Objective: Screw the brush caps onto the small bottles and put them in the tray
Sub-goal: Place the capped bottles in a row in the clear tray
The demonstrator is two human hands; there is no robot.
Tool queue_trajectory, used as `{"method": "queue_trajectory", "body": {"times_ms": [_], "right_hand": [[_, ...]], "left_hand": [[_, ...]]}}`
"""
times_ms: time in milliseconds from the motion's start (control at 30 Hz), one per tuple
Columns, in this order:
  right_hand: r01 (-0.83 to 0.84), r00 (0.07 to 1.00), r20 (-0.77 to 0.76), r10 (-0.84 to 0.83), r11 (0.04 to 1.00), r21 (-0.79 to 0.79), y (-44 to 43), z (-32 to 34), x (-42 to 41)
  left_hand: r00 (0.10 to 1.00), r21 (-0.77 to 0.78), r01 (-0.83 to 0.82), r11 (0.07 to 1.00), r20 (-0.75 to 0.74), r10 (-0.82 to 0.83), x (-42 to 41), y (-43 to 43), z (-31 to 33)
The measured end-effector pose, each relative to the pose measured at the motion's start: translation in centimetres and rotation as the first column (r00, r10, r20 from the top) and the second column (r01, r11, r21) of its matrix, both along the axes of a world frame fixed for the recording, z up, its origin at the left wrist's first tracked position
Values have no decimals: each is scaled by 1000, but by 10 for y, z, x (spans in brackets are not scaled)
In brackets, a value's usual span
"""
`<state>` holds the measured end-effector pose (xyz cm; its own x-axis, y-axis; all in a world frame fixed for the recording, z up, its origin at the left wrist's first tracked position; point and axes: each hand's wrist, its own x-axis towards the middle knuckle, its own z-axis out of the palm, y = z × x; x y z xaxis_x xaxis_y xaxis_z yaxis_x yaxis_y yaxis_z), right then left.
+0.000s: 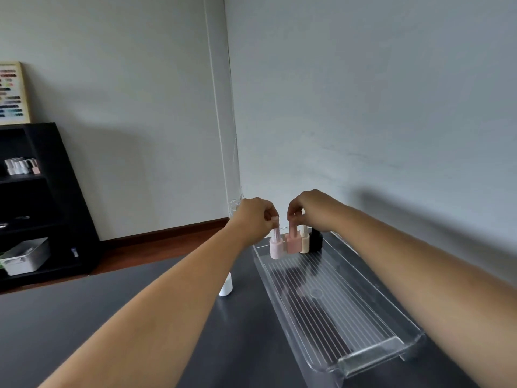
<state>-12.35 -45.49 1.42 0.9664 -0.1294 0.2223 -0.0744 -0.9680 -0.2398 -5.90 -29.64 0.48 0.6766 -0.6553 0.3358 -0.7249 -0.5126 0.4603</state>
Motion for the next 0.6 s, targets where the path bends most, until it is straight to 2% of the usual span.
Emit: {"method": "queue_trajectory", "body": {"times_ms": [233,600], "right_hand": [[-4,997,77,20,980,-201,-15,-21,25],[71,986,167,-27,962,-263,-24,-41,34]], "left_hand": [[999,-13,-20,1000,-35,20,22,-20,-24],[999,-21,-24,999,-30,24,31,-34,-35]]}}
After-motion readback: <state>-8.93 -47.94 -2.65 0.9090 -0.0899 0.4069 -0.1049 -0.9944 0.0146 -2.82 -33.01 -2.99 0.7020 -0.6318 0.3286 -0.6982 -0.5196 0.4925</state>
